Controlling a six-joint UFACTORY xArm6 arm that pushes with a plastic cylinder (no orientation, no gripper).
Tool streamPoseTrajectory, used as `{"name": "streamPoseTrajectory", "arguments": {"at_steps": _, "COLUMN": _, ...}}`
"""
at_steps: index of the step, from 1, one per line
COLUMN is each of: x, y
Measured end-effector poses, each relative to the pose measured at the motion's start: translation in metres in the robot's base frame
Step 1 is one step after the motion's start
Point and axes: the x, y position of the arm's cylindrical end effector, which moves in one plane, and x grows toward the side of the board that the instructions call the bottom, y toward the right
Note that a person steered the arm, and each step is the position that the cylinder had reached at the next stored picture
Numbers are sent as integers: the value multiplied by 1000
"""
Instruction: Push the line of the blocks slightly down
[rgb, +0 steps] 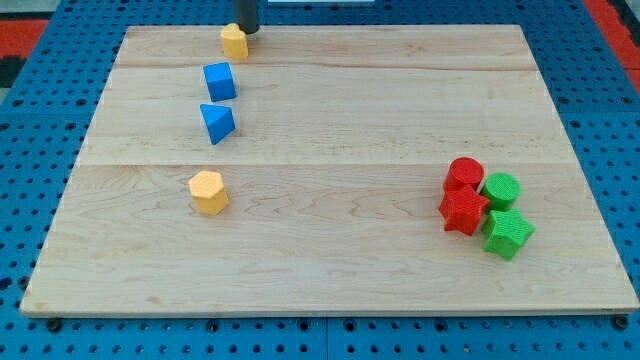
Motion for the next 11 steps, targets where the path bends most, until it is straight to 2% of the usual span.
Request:
{"name": "streamPoseTrajectory", "arguments": {"at_steps": 1, "x": 8, "y": -19}}
{"name": "streamPoseTrajectory", "arguments": {"at_steps": 3, "x": 55, "y": 18}}
{"name": "streamPoseTrajectory", "arguments": {"at_steps": 5, "x": 1, "y": 10}}
{"name": "streamPoseTrajectory", "arguments": {"at_steps": 6, "x": 13, "y": -24}}
{"name": "streamPoseTrajectory", "arguments": {"at_steps": 7, "x": 42, "y": -30}}
{"name": "streamPoseTrajectory", "arguments": {"at_steps": 10, "x": 198, "y": -13}}
{"name": "streamPoseTrajectory", "arguments": {"at_steps": 11, "x": 203, "y": -26}}
